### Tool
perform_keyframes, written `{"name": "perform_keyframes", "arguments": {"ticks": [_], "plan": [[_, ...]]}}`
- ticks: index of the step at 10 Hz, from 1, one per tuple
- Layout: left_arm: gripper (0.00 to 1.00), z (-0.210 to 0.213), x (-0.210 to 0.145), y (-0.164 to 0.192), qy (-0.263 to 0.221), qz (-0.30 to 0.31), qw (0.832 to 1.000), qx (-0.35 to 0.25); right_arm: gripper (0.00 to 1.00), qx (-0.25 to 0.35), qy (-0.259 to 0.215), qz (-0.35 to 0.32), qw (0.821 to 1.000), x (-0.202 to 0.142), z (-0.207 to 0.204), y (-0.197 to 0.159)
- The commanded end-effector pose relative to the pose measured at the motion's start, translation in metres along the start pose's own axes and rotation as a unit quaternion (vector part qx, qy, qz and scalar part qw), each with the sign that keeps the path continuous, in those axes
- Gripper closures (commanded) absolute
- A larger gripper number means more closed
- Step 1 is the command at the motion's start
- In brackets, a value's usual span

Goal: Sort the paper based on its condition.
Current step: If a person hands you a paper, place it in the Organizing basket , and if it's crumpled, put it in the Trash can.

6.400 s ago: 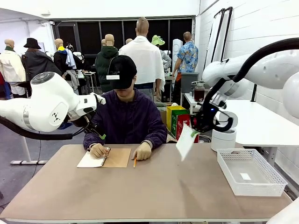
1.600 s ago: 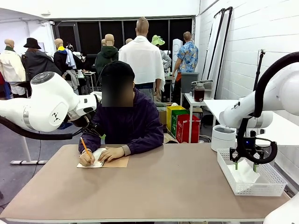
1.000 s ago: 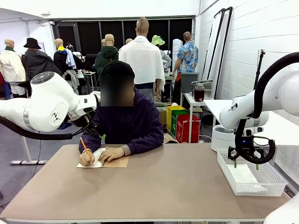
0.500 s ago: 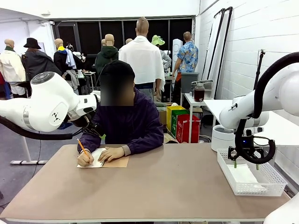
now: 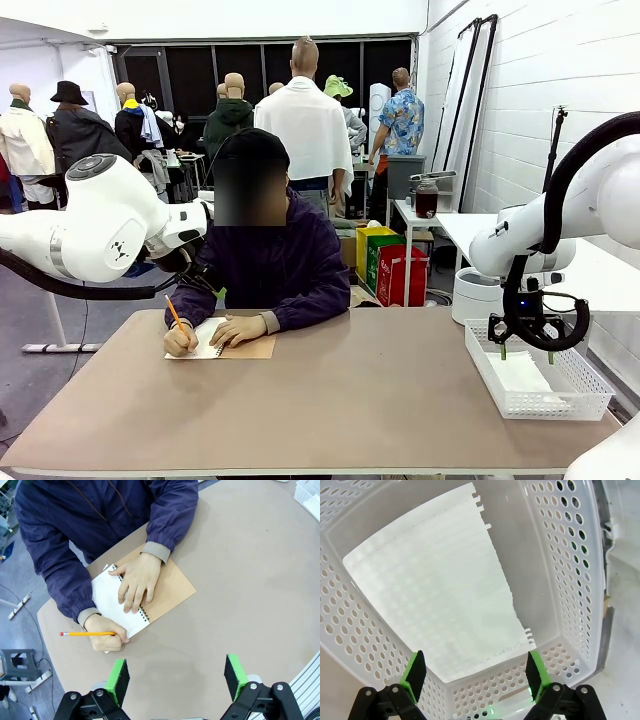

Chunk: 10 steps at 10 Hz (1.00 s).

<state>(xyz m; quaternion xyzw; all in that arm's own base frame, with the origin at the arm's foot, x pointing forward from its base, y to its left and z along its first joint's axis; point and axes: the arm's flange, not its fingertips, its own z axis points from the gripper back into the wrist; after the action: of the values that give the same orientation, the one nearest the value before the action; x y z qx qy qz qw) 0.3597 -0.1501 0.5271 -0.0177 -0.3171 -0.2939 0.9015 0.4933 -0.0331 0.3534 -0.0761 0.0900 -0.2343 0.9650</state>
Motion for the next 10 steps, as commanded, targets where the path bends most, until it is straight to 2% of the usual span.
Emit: {"name": "perform_keyframes", "arguments": {"ticks": [1,6,10], "plan": [[0.00,0.000,0.000,0.001,0.002,0.002,1.000,-0.003,0.00,0.001,0.002,0.005,1.000,0.000,-0.001,-0.001],[0.00,0.000,0.000,0.001,0.002,0.002,1.000,-0.003,0.00,0.000,0.000,0.000,1.000,0.000,0.000,0.000],[0.00,0.000,0.000,0.001,0.002,0.002,1.000,-0.003,0.00,0.013,-0.071,0.036,0.997,-0.018,0.065,-0.004]]}}
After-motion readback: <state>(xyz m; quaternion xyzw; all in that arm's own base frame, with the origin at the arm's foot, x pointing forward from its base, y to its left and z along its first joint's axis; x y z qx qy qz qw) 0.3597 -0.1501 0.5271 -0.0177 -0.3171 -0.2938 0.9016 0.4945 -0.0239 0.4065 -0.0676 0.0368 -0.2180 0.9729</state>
